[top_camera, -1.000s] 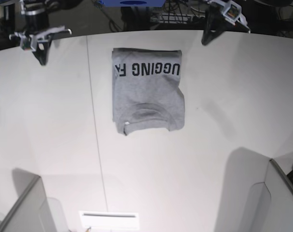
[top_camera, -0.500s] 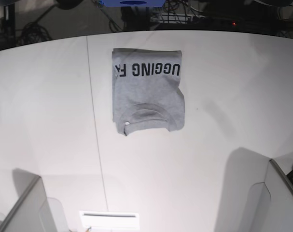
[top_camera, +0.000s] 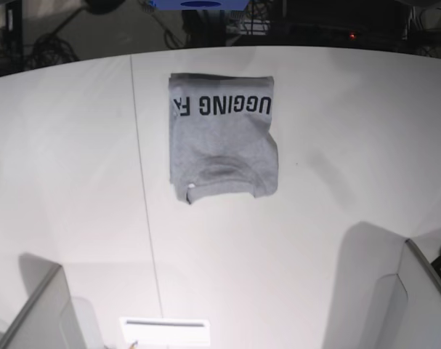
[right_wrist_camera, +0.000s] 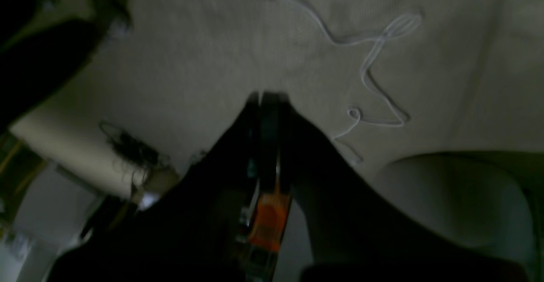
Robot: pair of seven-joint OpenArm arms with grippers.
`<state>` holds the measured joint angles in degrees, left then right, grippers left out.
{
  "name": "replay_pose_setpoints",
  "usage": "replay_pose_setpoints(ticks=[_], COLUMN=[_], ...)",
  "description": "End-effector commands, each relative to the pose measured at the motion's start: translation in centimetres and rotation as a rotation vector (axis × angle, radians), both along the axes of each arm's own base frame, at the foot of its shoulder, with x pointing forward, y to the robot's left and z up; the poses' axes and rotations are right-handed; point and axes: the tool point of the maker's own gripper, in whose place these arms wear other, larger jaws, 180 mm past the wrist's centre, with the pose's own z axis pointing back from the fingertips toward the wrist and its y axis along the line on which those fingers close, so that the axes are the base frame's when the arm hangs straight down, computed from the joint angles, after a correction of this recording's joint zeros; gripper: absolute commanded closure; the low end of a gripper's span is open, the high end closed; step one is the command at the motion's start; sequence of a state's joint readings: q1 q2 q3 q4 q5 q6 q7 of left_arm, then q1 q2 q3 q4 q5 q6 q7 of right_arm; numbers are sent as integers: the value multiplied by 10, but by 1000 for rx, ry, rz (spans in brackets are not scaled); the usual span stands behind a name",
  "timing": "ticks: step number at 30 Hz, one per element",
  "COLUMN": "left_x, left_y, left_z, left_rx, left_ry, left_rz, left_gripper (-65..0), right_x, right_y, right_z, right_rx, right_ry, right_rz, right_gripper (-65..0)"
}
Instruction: Fold the T-shirt properly
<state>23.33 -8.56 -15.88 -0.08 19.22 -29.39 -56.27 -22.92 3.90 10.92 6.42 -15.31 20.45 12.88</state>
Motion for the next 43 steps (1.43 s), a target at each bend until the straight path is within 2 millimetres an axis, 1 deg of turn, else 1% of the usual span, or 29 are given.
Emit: replay_pose_setpoints(ticks=[1, 2, 3, 5, 7, 9, 11, 13, 14, 15, 16, 19, 20, 21, 22, 23, 24, 25, 27, 29, 33, 36, 37, 39, 41, 43], left_x=[0, -2, -8, -25, -31, -25, -22, -19, -20, -23, -23, -22, -16, -3, 5, 12, 14, 19, 30, 36, 37, 33, 31, 30, 30, 34], left_y=[4, 6, 3, -9, -13, -12, -5, 5, 8, 8, 3, -11, -14, -17, -20, -25, -30, -34, -35, -35, -34, -32, -31, -23, -23, -22], left_z=[-2, -8, -13, -24, -34, -44, -51, -54, -54, -55, -55, -56, -57, -60, -61, -63, -63, -64, -65, -67, -67, -66, -66, -66, -66, -66], left_rx=[25, 60, 77, 96, 126, 171, 229, 306, 329, 349, 354, 342, 338, 336, 332, 325, 318, 313, 313, 312, 313, 317, 318, 330, 330, 332], left_ry=[4, 34, 72, 182, 259, 316, 355, 370, 378, 384, 385, 381, 370, 350, 337, 326, 323, 313, 297, 296, 296, 304, 307, 310, 310, 304], left_rz=[-24, -54, -76, -120, -169, -211, -230, -236, -231, -228, -225, -220, -217, -213, -210, -207, -206, -204, -201, -200, -200, -202, -201, -203, -203, -202], left_gripper=[0, 0, 0, 0, 0, 0, 0, 0, 0, 0, 0, 0, 0, 0, 0, 0, 0, 0, 0, 0, 0, 0, 0, 0, 0, 0], right_x=[1, 8, 12, 23, 34, 43, 47, 64, 70, 74, 78, 85, 87, 95, 100, 103, 103, 103, 104, 105, 106, 113, 114, 113, 115, 123], right_y=[-3, -1, -1, -1, -2, -8, -23, -35, -37, -43, -52, -59, -60, -60, -62, -68, -71, -71, -69, -67, -44, -26, -25, -14, -11, -8], right_z=[-1, -3, -5, -9, -12, -14, -15, -18, -19, -19, -19, -19, -19, -21, -21, -21, -21, -21, -21, -21, -23, -25, -25, -25, -26, -27], right_rx=[4, 10, 13, 16, 16, 8, -15, -33, -36, -44, -55, -65, -66, -67, -70, -79, -83, -83, -77, -73, -40, -15, -13, 3, 7, 11], right_ry=[11, 20, 28, 32, 18, 3, -5, -52, -74, -94, -113, -141, -145, -157, -165, -169, -169, -169, -169, -171, -176, -186, -188, -187, -190, -201], right_rz=[15, 30, 47, 74, 90, 95, 101, 106, 103, 102, 101, 99, 101, 100, 101, 104, 105, 105, 103, 100, 88, 80, 79, 75, 73, 72], right_gripper=[0, 0, 0, 0, 0, 0, 0, 0, 0, 0, 0, 0, 0, 0, 0, 0, 0, 0, 0, 0, 0, 0, 0, 0, 0, 0])
